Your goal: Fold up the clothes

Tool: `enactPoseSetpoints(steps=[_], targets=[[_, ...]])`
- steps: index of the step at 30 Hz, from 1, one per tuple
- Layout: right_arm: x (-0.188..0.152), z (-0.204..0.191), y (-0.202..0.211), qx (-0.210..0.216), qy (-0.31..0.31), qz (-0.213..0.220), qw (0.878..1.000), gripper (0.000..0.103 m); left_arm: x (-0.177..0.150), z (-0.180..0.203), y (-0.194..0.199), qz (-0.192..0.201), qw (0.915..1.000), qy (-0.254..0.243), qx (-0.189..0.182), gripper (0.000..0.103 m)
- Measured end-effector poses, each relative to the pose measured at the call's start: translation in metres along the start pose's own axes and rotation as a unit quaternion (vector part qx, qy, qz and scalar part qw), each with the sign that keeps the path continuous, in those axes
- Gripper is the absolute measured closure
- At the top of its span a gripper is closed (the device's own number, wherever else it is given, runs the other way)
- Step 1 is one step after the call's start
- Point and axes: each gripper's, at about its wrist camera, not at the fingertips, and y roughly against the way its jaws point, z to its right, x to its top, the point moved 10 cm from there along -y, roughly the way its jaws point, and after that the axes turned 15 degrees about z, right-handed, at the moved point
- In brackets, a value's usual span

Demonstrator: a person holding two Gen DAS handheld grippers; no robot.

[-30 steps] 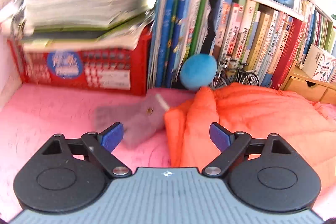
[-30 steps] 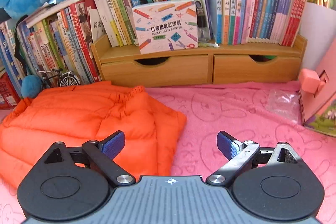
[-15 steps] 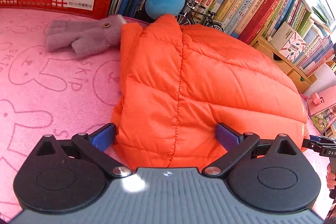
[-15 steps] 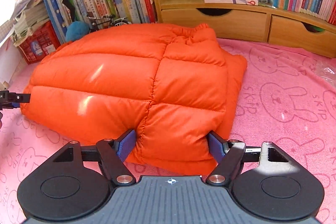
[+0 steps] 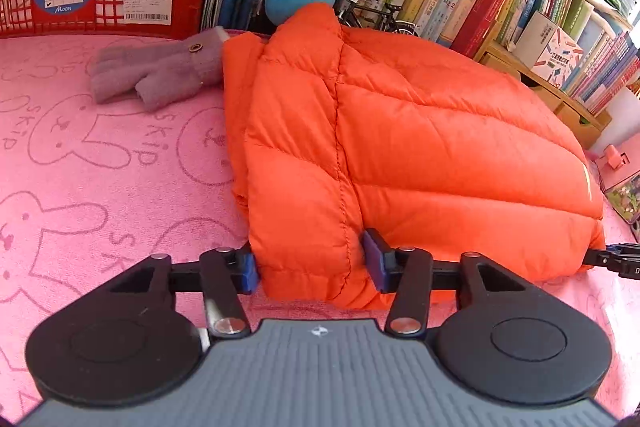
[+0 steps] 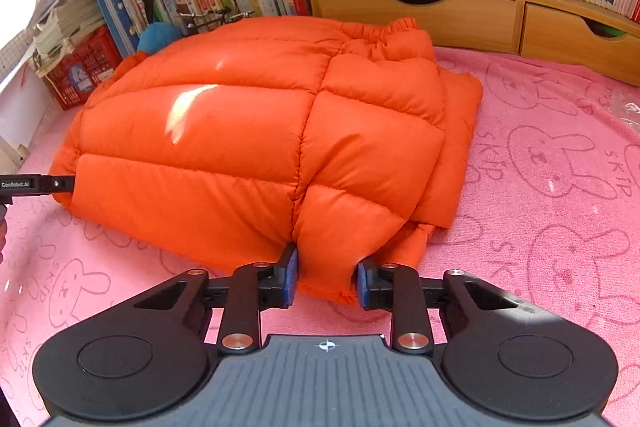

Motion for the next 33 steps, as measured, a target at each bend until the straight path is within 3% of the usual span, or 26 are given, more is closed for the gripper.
enactPoseSetpoints(steps=[4, 13, 16, 21, 22, 24, 25, 26, 28, 30, 33], targets=[[-0.014, 0.004, 0.027, 0.018, -0.032, -0.018, 0.999, 0.084, -0.019, 0.001, 0.020, -0.029, 0.9995, -0.004, -0.013, 0.067], [-0.056, 0.008, 0.102, 0.036, -0.055, -0.062, 0.996, 0.085, -0.079, 0.016, 0.091, -0.107, 0.9932, -0.004, -0.044, 0.067], [-0.068, 0.004, 0.126, 0.038, -0.065, -0.079, 0.994, 0.085, -0.100, 0.018, 0.116, -0.137, 0.9894, 0.000, -0.046, 0.067], [-0.082, 0.003, 0.150, 0.036, -0.081, -0.113, 0.990, 0.083, -0.108, 0.014, 0.147, -0.160, 0.9868, 0.007, -0.025, 0.067], [-0.080, 0.004, 0.155, 0.031, -0.085, -0.117, 0.989, 0.079, -0.109, 0.013, 0.153, -0.165, 0.9861, 0.008, -0.020, 0.067], [-0.069, 0.010, 0.167, 0.021, -0.094, -0.107, 0.990, 0.077, -0.086, 0.006, 0.162, -0.133, 0.9908, 0.022, -0.008, 0.067], [-0.061, 0.014, 0.173, 0.017, -0.100, -0.097, 0.990, 0.070, -0.070, 0.004, 0.164, -0.111, 0.9933, 0.030, -0.009, 0.065], [-0.048, 0.020, 0.178, 0.010, -0.106, -0.077, 0.991, 0.064, -0.053, 0.004, 0.164, -0.087, 0.9957, 0.029, -0.012, 0.059], [-0.024, 0.031, 0.182, -0.006, -0.108, -0.038, 0.993, 0.039, -0.031, 0.006, 0.153, -0.055, 0.9981, 0.023, -0.015, 0.046], [-0.002, 0.036, 0.171, -0.010, -0.090, -0.010, 0.996, 0.030, -0.022, 0.010, 0.130, -0.045, 0.9988, 0.014, -0.012, 0.029], [0.024, 0.030, 0.130, -0.013, -0.068, 0.022, 0.997, 0.017, -0.009, 0.015, 0.095, -0.030, 0.9995, 0.001, -0.007, 0.018]])
